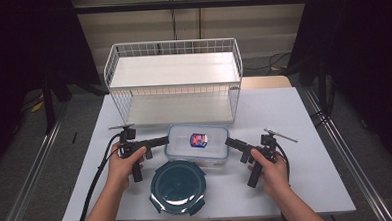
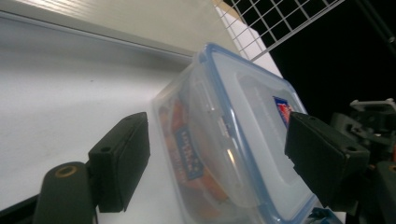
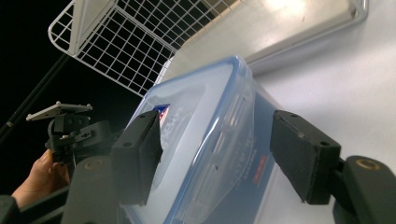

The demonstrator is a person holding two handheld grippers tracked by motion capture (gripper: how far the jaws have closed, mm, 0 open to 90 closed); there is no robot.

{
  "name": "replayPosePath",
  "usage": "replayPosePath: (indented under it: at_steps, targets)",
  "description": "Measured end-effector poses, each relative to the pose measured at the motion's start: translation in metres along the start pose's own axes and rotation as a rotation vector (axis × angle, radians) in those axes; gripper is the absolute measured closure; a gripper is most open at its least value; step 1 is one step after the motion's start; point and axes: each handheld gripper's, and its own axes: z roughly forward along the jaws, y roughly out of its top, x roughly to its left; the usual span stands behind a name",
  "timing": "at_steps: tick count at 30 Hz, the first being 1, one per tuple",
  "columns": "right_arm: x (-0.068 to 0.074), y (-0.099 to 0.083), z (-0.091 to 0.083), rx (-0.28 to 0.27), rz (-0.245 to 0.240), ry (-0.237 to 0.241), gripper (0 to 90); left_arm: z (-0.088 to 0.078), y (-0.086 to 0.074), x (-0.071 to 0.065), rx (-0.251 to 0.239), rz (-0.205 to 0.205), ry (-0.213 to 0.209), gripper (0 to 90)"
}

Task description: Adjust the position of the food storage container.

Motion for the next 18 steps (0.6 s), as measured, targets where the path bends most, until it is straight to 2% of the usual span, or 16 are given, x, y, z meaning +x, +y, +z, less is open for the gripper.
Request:
replayPosePath:
  at_steps: [2,4,5,7,9,10,12,14,18]
  targets:
    - [0.0,-0.002,0.002,0.008,0.012,-0.004,36.4,0.002,-0.001,-0.002,-0.002,0.016,0.009,22.2]
    - [-0.001,-0.003,0.003,0.003,0.012,-0.008,37.4,0.002,-0.001,-0.003,-0.003,0.014,0.006,22.3]
    - [-0.002,-0.004,0.004,0.003,0.043,0.0,37.9,0.004,-0.002,-0.003,-0.012,0.013,-0.008,23.5]
    - [-0.002,-0.005,0.005,-0.001,0.061,0.001,38.3,0.006,-0.003,-0.003,-0.008,0.046,0.011,23.9]
    - [-0.003,-0.005,0.005,-0.009,0.071,-0.001,38.9,0.007,-0.003,-0.004,-0.012,0.042,0.013,23.9]
    - [-0.003,-0.005,0.005,-0.009,0.071,-0.001,38.9,0.008,-0.003,-0.003,0.002,0.049,0.021,23.9]
    - [-0.004,-0.006,0.006,-0.003,0.078,-0.001,39.7,0.01,-0.004,-0.003,-0.001,0.057,0.033,23.9]
    - [-0.005,-0.007,0.007,0.003,0.09,-0.002,40.8,0.01,-0.004,-0.002,0.027,0.046,0.02,23.7]
    - [-0.005,-0.009,0.009,0.02,0.107,0.002,42.2,0.011,-0.004,-0.002,0.014,0.06,0.026,23.9]
